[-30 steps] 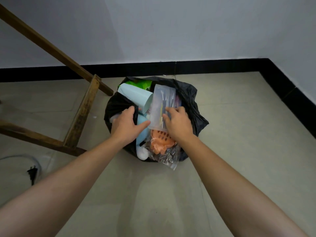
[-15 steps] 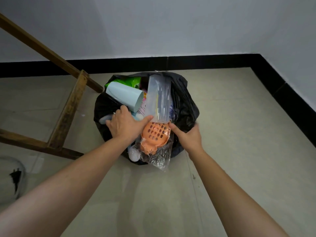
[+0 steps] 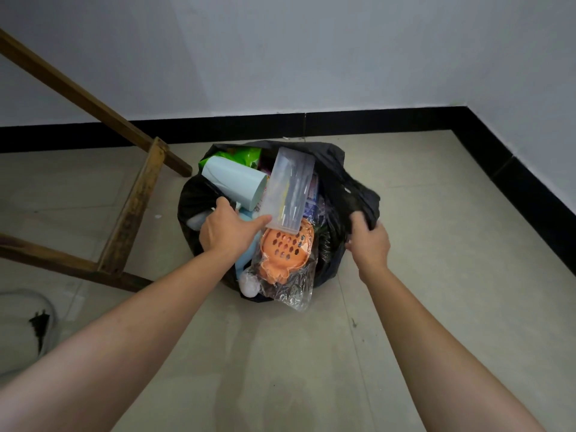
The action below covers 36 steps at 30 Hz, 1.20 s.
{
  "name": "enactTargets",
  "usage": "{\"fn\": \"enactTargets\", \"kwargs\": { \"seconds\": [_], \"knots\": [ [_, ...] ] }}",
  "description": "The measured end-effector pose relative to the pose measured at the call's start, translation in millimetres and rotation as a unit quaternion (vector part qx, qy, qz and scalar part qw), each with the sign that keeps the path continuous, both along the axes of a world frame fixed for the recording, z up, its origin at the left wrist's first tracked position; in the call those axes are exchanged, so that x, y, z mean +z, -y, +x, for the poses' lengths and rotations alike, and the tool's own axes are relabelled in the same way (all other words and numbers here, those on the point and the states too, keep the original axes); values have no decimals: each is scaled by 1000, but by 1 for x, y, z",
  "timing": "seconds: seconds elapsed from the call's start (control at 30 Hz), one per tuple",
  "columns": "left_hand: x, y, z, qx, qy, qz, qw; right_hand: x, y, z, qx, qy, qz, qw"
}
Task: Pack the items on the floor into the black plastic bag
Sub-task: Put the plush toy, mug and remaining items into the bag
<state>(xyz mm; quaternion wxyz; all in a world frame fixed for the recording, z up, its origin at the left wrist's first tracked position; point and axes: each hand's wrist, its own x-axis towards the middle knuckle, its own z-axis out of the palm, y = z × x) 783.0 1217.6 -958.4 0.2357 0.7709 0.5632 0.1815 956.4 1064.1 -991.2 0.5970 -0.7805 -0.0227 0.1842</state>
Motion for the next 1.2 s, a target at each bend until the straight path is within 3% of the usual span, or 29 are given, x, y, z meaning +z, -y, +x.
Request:
{"fn": "enactTargets", "kwargs": {
  "seconds": [0.13,0.27,0.4,0.5,0.6,0.7,0.83,0.9,1.03,1.2],
  "knots": [
    [5,-1,-5,-1,-13,4,1000,-19,8,-8,135,99,-253,953],
    [7,1,-9,-7,-24,-4,1000,-19,7,-1,171,72,-350,918],
    [6,-2,-12,6,-43,-41,998,-16,5,0,247,7,-347,905],
    [9,-5,-12,24,31,-108,993,-19,1,-2,304,63,-390,867],
    [28,-15,-7,64,210,-134,966,-6,-3,-1,269,35,-297,916],
    [73,-22,1,67,316,-108,940,23,-10,0,211,-19,-157,965],
    [126,-37,7,64,465,-109,876,56,-17,4,157,-31,-62,985],
    [133,-47,6,62,494,-116,859,56,-16,7,164,-53,-42,984],
    [110,-46,4,40,423,-110,899,31,-11,5,212,-45,-114,970],
    [85,-47,-5,90,406,-150,897,6,11,9,269,2,-316,910]
  ]
}}
